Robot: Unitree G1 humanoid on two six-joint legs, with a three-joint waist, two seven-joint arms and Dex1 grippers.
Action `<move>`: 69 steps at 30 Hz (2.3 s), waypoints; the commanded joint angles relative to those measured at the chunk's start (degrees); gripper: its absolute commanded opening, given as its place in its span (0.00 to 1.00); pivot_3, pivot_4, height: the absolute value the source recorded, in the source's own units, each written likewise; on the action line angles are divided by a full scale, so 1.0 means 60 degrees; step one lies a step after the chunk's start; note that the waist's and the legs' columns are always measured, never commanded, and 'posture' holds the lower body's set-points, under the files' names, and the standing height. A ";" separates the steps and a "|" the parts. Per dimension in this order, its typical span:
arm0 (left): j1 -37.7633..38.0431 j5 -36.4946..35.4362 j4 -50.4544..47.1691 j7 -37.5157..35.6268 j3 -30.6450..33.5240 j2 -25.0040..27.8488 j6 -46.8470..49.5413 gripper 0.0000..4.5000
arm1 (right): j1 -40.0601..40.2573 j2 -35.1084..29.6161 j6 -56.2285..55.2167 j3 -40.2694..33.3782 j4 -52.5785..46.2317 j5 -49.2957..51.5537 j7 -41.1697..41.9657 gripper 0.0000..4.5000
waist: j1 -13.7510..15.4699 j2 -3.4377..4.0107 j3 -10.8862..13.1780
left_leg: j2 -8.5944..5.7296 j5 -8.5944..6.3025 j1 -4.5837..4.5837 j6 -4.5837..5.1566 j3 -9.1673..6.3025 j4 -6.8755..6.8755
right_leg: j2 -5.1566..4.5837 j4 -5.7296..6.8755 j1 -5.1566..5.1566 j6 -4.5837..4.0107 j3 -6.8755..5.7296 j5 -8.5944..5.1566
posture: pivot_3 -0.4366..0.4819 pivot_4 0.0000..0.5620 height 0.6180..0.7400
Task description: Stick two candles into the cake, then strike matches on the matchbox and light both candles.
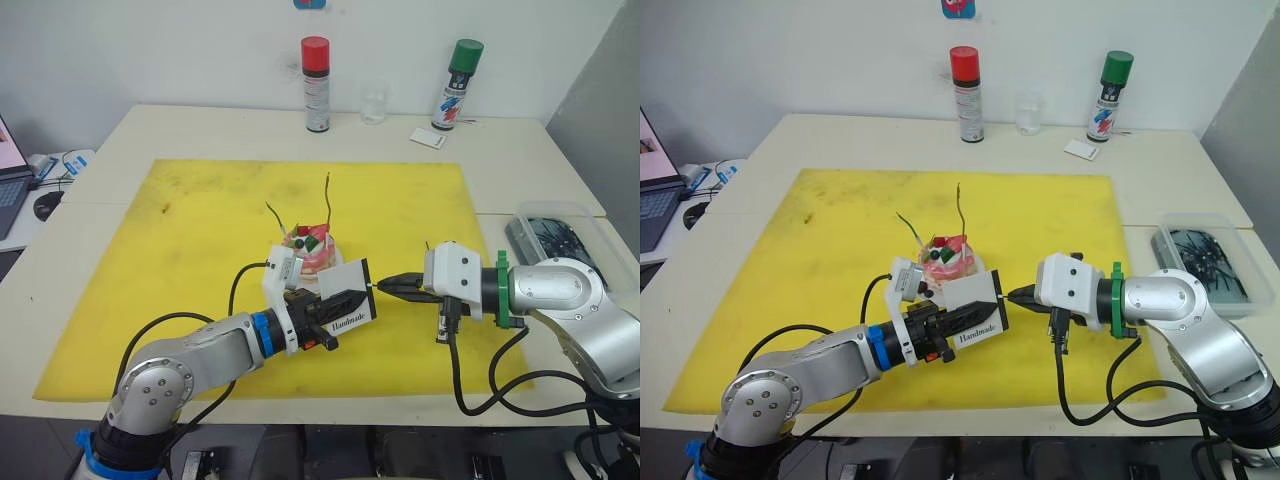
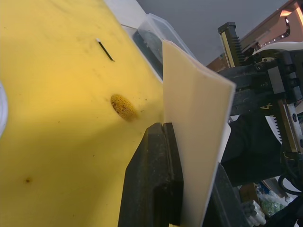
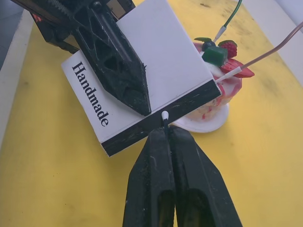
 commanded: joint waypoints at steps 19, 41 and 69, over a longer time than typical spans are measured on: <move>0.2099 -0.1316 -0.1496 -0.0872 0.1237 0.2432 0.0348 0.00 | -0.2406 0.2908 0.0451 0.0290 0.0897 -0.0422 -0.2328 0.01 | -0.0083 0.0003 0.0002 | 0.0015 0.0000 -0.0022 0.0000 0.0000 -0.0024 | -0.0021 0.0007 -0.0057 -0.0022 0.0024 -0.0014 | 0.48 0.27 1.00; 0.2869 -0.0904 -0.1960 -0.0137 0.1481 0.2453 -0.0504 0.00 | -0.4394 0.6181 -0.0892 0.2451 0.4488 -0.2972 -0.3621 0.01 | -0.0116 0.0000 0.0000 | 0.0022 0.0000 -0.0025 -0.0002 -0.0001 -0.0054 | -0.0018 0.0009 -0.0079 -0.0087 0.0000 0.0018 | 0.48 0.27 1.00; 0.2839 -0.1416 -0.2235 0.0290 0.1231 0.2595 -0.0738 0.00 | -0.4078 0.6834 -0.0923 0.2494 0.4885 -0.3563 -0.3522 0.01 | -0.0115 0.0000 0.0000 | 0.0017 0.0002 -0.0020 -0.0005 -0.0002 -0.0109 | -0.0009 0.0002 -0.0088 -0.0111 -0.0003 0.0003 | 0.48 0.27 1.00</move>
